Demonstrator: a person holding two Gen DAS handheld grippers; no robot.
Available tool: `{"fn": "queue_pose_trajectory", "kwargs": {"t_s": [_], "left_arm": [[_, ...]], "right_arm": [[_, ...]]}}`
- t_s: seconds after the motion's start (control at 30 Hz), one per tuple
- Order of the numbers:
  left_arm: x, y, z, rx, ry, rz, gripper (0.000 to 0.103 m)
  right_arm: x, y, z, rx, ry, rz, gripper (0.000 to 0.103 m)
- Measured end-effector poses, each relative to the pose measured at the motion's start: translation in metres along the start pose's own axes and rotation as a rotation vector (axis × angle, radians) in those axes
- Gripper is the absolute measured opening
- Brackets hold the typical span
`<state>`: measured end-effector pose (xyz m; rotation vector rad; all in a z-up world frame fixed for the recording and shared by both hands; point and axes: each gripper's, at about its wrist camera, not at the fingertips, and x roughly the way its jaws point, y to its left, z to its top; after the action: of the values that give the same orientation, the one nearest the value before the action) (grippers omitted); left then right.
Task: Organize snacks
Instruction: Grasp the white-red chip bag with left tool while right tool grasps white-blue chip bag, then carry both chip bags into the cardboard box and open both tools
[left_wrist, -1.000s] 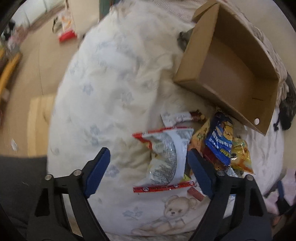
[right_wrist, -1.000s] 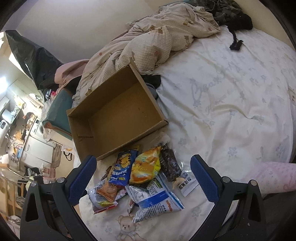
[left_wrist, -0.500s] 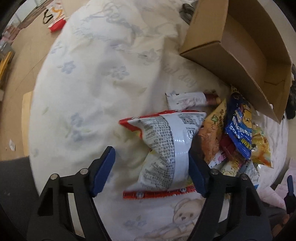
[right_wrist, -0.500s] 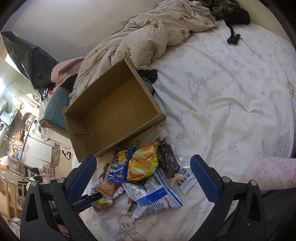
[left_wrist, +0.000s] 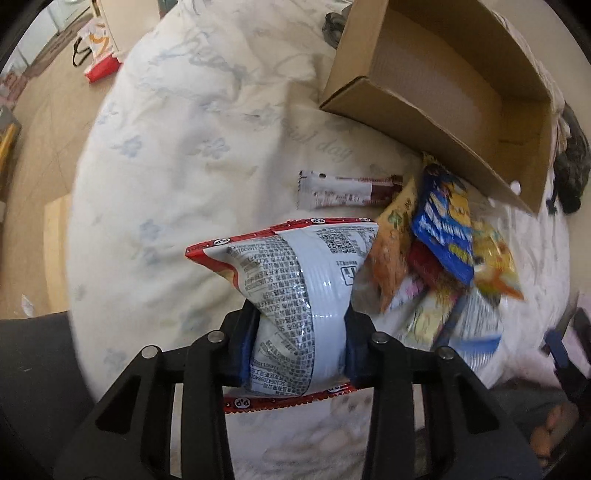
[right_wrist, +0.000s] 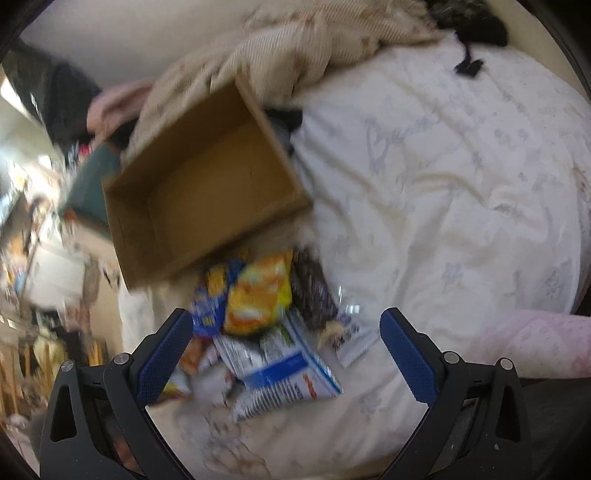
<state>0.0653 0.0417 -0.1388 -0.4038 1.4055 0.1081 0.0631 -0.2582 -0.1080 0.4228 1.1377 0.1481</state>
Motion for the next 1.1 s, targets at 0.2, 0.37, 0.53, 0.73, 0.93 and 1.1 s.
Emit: {"fn": "queue_pose_trajectory", "kwargs": {"t_s": [0.2,0.37,0.53,0.73,0.93,1.1], "left_arm": [[-0.029,0.006,-0.022,0.083,-0.021,-0.04,0.033],[-0.042,-0.001,-0.031,0.13,-0.079,-0.055,0.033],[-0.035,0.002,-0.031,0.095,-0.071,-0.083,0.033],[-0.036,0.004,-0.033,0.103,-0.077,-0.088,0.033],[-0.04,0.001,-0.035,0.118,-0.097,-0.08,0.033],[-0.044,-0.001,-0.037,0.126,-0.119,-0.07,0.033]], "right_arm": [[0.053,0.023,-0.019,-0.12,0.23,-0.028,0.099],[0.082,0.027,-0.027,-0.16,0.295,-0.111,0.097],[0.104,0.029,-0.039,-0.178,0.345,-0.125,0.08],[0.09,0.045,-0.054,-0.26,0.311,-0.116,0.059],[0.061,0.059,-0.06,-0.288,0.276,-0.082,0.053],[0.033,0.067,-0.066,-0.267,0.276,0.012,0.053]]}}
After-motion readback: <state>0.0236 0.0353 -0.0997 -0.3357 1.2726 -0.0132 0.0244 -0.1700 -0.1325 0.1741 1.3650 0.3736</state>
